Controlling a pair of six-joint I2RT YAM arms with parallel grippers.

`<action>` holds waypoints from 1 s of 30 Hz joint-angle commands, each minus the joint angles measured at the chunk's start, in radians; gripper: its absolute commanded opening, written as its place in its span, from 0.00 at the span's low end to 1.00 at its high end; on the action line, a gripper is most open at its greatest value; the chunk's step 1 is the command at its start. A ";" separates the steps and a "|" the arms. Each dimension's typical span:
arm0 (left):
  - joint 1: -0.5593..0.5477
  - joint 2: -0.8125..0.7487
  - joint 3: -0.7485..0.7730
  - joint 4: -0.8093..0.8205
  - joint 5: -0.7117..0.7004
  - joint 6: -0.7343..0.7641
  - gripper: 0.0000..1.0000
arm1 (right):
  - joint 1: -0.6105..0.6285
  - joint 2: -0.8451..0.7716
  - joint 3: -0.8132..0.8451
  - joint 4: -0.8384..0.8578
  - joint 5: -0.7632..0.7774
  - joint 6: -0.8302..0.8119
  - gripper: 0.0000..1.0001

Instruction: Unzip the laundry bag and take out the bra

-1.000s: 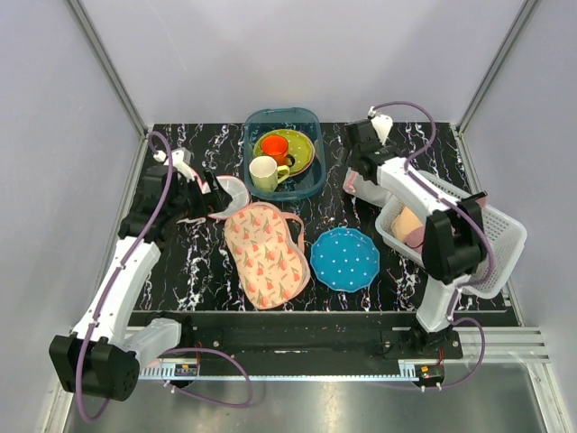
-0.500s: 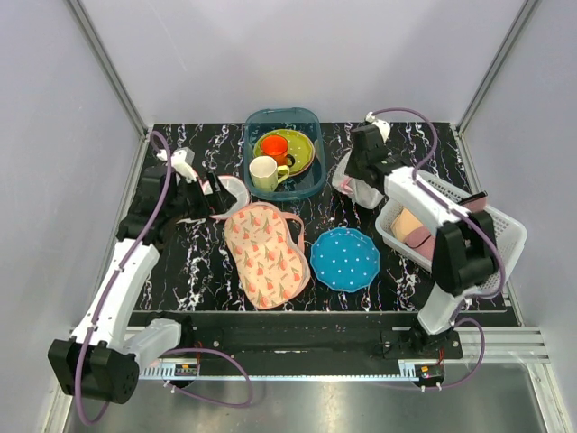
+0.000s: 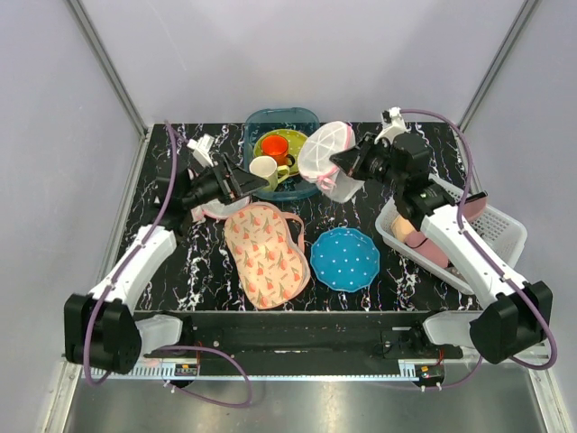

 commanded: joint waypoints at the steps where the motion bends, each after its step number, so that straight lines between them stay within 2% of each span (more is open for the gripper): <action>1: -0.041 0.093 -0.061 0.535 0.133 -0.365 0.99 | -0.002 -0.034 -0.043 0.158 -0.177 0.111 0.00; 8: -0.148 0.204 0.012 0.517 0.060 -0.359 0.99 | -0.004 -0.057 -0.075 0.190 -0.216 0.160 0.00; 18: -0.205 0.377 0.106 0.594 0.025 -0.434 0.99 | -0.002 -0.071 -0.107 0.199 -0.231 0.185 0.00; 19: -0.205 0.386 0.112 0.600 0.020 -0.445 0.91 | -0.004 -0.072 -0.110 0.198 -0.230 0.185 0.00; 20: -0.205 0.399 0.118 0.607 0.018 -0.453 0.70 | -0.002 -0.075 -0.112 0.181 -0.230 0.174 0.00; 21: -0.206 0.402 0.123 0.597 0.012 -0.457 0.01 | -0.002 -0.078 -0.110 0.163 -0.219 0.163 0.00; 22: -0.203 0.400 0.129 0.572 0.008 -0.451 0.00 | -0.002 -0.082 -0.103 0.134 -0.211 0.116 0.00; 23: -0.203 0.397 0.132 0.557 0.003 -0.442 0.00 | -0.004 -0.083 -0.071 0.013 -0.194 0.082 0.02; 24: -0.200 0.377 0.133 0.510 -0.017 -0.418 0.00 | -0.002 -0.082 -0.044 -0.062 -0.134 0.038 0.31; 25: -0.200 0.368 0.138 0.467 -0.028 -0.396 0.00 | -0.002 -0.080 -0.018 -0.141 -0.089 -0.046 0.55; 26: -0.200 0.356 0.161 0.415 -0.041 -0.370 0.00 | -0.002 -0.086 0.020 -0.266 0.015 -0.079 0.72; 27: -0.200 0.336 0.172 0.315 -0.067 -0.318 0.00 | -0.002 -0.097 0.029 -0.311 0.066 -0.108 0.85; 30: -0.202 0.302 0.199 0.224 -0.106 -0.270 0.00 | -0.002 -0.144 0.058 -0.414 0.215 -0.196 0.87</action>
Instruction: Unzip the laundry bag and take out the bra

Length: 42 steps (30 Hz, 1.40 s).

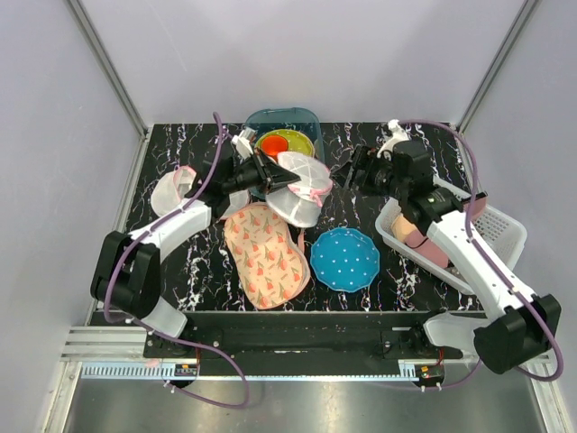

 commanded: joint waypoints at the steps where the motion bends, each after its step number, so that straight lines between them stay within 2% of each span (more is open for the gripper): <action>1: -0.001 -0.096 0.074 -0.143 -0.088 0.112 0.00 | 0.001 -0.108 0.102 -0.232 0.242 -0.194 0.83; 3: -0.005 -0.110 0.088 -0.192 -0.118 0.141 0.00 | 0.002 -0.120 0.125 -0.242 0.249 -0.205 0.76; 4: -0.009 -0.120 0.094 -0.212 -0.129 0.155 0.00 | 0.007 -0.123 0.131 -0.239 0.220 -0.204 0.66; 7: -0.014 -0.131 0.102 -0.249 -0.157 0.186 0.00 | 0.050 -0.100 0.150 -0.214 0.136 -0.166 0.52; 8: -0.015 -0.130 0.102 -0.252 -0.158 0.188 0.00 | 0.068 -0.090 0.147 -0.202 0.104 -0.155 0.50; 13: -0.018 -0.128 0.109 -0.273 -0.170 0.192 0.00 | 0.203 -0.002 0.131 -0.113 0.074 -0.092 0.49; 16: -0.021 -0.128 0.119 -0.303 -0.183 0.209 0.00 | 0.241 0.042 0.122 -0.073 0.067 -0.052 0.50; 27: -0.021 -0.137 0.136 -0.332 -0.189 0.224 0.00 | 0.251 0.160 0.139 -0.058 0.058 -0.047 0.51; 37: -0.021 -0.140 0.134 -0.330 -0.181 0.223 0.00 | 0.251 0.233 0.165 -0.032 0.050 -0.044 0.42; 39: -0.021 -0.142 0.134 -0.327 -0.178 0.223 0.00 | 0.251 0.231 0.163 -0.032 0.070 -0.040 0.31; 42: -0.021 -0.153 0.137 -0.333 -0.174 0.232 0.00 | 0.251 0.208 0.148 -0.062 0.178 -0.065 0.25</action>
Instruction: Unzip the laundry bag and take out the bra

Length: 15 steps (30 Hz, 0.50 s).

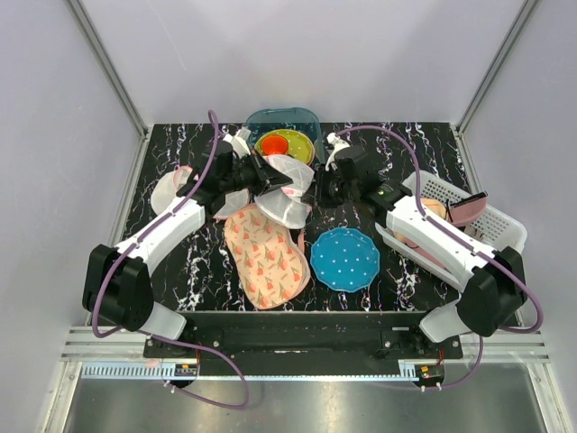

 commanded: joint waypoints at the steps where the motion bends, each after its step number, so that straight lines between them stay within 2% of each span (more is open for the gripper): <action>1: -0.004 -0.064 0.055 0.054 0.000 0.022 0.00 | 0.001 -0.040 0.023 -0.008 0.135 -0.032 0.25; 2: -0.004 -0.064 0.057 0.049 0.000 0.025 0.00 | -0.005 -0.049 0.015 -0.020 0.209 -0.044 0.25; 5: -0.004 -0.064 0.060 0.047 0.007 0.027 0.00 | -0.022 -0.077 -0.008 -0.058 0.271 -0.053 0.24; 15: -0.004 -0.065 0.045 0.080 0.019 0.015 0.00 | -0.030 -0.135 -0.013 -0.022 0.174 -0.049 0.30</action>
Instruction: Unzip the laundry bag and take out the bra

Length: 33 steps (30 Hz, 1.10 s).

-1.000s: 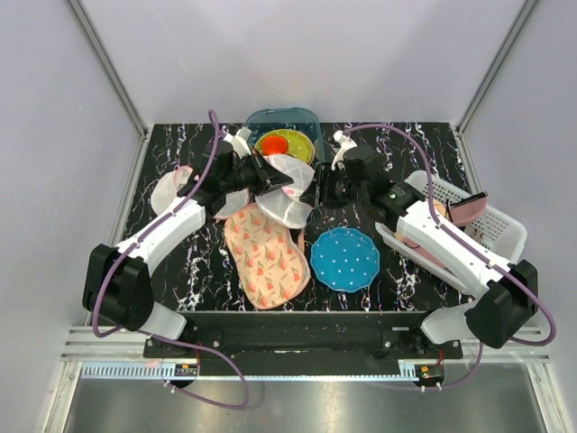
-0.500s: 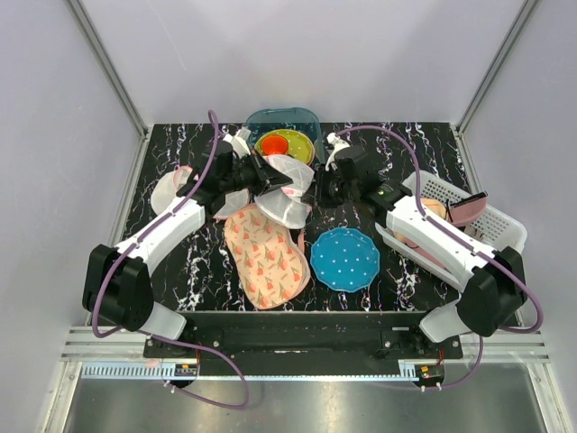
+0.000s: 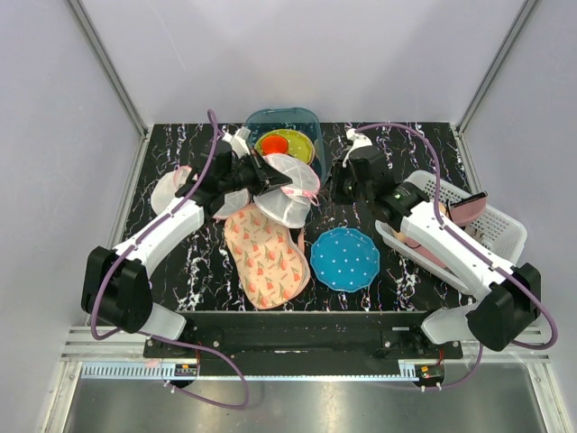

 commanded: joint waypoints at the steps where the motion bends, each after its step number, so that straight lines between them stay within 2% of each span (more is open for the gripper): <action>1: -0.004 -0.056 0.043 0.085 0.019 0.001 0.00 | 0.001 -0.038 0.011 0.034 -0.012 -0.018 0.31; 5: -0.004 -0.059 0.040 0.091 0.022 0.002 0.00 | 0.001 -0.024 0.018 0.060 -0.113 -0.036 0.49; 9: -0.004 -0.059 0.043 0.095 0.030 0.004 0.00 | 0.002 0.020 0.029 0.073 -0.188 -0.070 0.54; 20: -0.004 -0.030 0.089 0.088 0.130 0.044 0.00 | -0.004 0.031 0.023 0.128 -0.246 -0.107 0.49; 25: -0.004 -0.017 0.098 0.088 0.148 0.040 0.00 | -0.004 0.061 0.029 0.169 -0.309 -0.075 0.38; 28: -0.004 -0.019 0.095 0.083 0.153 0.040 0.00 | -0.004 0.045 0.014 0.183 -0.262 -0.067 0.26; 29: -0.004 -0.019 0.094 0.082 0.153 0.043 0.00 | -0.004 0.037 0.008 0.185 -0.243 -0.069 0.17; 31: -0.004 -0.019 0.095 0.068 0.150 0.048 0.00 | -0.004 0.011 -0.014 0.186 -0.175 -0.073 0.06; 33: -0.004 -0.017 0.101 0.060 0.151 0.057 0.00 | -0.008 -0.012 -0.035 0.180 -0.139 -0.081 0.00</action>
